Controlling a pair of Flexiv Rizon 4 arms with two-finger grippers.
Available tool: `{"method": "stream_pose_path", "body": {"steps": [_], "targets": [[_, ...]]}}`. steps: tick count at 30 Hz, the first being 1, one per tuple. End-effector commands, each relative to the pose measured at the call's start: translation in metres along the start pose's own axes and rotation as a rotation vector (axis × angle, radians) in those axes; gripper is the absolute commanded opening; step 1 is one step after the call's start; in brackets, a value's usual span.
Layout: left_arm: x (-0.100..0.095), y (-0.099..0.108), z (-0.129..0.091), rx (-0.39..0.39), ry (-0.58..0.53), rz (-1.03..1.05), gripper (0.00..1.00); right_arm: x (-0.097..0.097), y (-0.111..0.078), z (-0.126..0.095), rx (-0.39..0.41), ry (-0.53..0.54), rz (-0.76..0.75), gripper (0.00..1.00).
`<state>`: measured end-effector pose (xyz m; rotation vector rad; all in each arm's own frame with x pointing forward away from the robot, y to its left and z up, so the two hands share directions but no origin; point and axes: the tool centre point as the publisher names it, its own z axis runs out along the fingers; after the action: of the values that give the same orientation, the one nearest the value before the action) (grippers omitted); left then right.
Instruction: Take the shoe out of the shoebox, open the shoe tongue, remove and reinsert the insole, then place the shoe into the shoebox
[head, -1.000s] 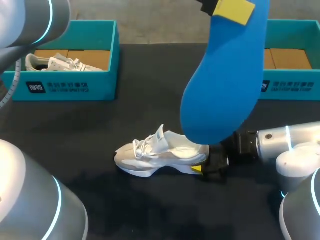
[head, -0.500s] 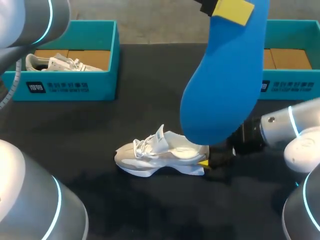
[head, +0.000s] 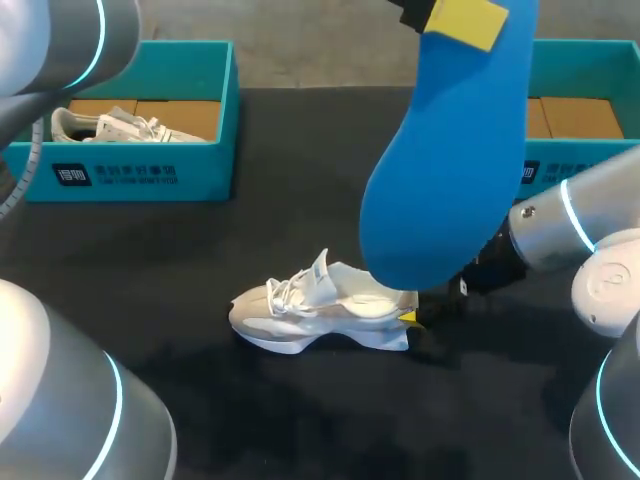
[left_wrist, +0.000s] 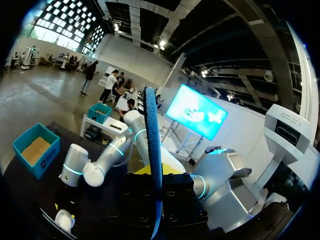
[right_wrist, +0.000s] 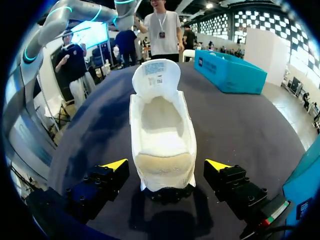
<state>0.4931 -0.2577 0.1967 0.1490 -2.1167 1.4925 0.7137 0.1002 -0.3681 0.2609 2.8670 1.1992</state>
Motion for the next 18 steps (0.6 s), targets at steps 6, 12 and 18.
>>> {"method": "stream_pose_path", "body": {"steps": [6,12,18], "targets": [[-0.0003,0.0007,0.0006,0.000,-0.001,-0.001,0.00,-0.0001,0.0118,-0.0034,0.380,-0.020,0.005,1.00],[-0.0003,0.0007,0.0006,0.000,-0.001,-0.001,0.00,-0.0002,0.0150,-0.0015,0.418,-0.025,0.005,1.00],[-0.0068,0.0081,0.0009,0.014,-0.003,0.007,0.00,-0.0017,0.0180,0.0004,0.464,-0.027,0.005,1.00]]}}
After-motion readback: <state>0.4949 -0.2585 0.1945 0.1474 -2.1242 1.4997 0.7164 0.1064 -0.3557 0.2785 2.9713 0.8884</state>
